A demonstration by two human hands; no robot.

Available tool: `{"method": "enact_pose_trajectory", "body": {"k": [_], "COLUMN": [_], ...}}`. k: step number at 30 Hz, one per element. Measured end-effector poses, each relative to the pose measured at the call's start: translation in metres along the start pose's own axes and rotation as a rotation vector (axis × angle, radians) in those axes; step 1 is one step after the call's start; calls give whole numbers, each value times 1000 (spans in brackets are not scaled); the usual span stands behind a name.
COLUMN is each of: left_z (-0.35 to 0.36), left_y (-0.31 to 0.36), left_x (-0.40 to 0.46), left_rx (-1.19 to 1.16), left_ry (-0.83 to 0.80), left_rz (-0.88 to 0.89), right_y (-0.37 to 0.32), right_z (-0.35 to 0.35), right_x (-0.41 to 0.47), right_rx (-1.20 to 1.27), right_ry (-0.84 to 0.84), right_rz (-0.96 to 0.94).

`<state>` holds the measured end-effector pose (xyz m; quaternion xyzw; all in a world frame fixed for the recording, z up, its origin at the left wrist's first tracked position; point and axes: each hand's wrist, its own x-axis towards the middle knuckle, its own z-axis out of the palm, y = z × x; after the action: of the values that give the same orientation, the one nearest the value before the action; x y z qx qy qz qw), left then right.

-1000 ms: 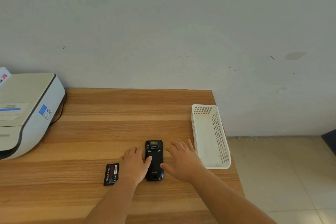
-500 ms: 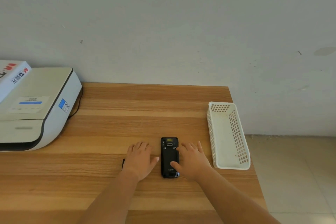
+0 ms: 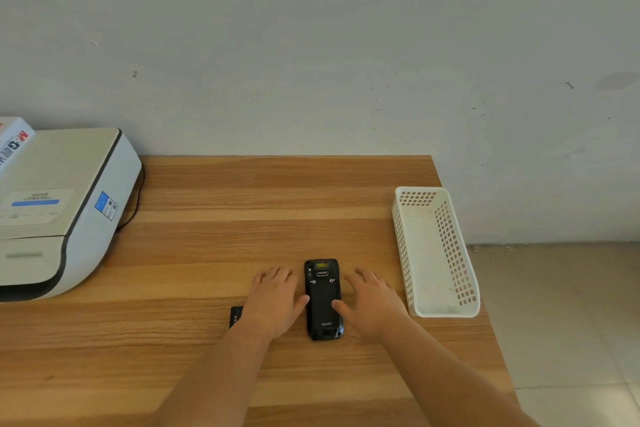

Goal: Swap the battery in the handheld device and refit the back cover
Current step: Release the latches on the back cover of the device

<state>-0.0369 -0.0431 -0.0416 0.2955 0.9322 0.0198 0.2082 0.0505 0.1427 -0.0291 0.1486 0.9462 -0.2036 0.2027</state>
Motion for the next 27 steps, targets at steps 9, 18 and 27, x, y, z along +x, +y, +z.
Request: {"method": "enact_pose_trajectory", "body": {"k": [9,18,27], "left_z": [-4,-5,-5], "left_y": [9,6,6], "left_x": [15,30,39], "left_rx": [-39,-42,-44], "left_ry": [6,22,84], "left_rz": [12,2,62], "right_y": [7,7,2], "right_z": [0,-6,1], "right_x": [8,31,50], "right_rx": [-30,5,49], "right_ry": [-16,-24,0], "right_rz": [22,-15,-71]}}
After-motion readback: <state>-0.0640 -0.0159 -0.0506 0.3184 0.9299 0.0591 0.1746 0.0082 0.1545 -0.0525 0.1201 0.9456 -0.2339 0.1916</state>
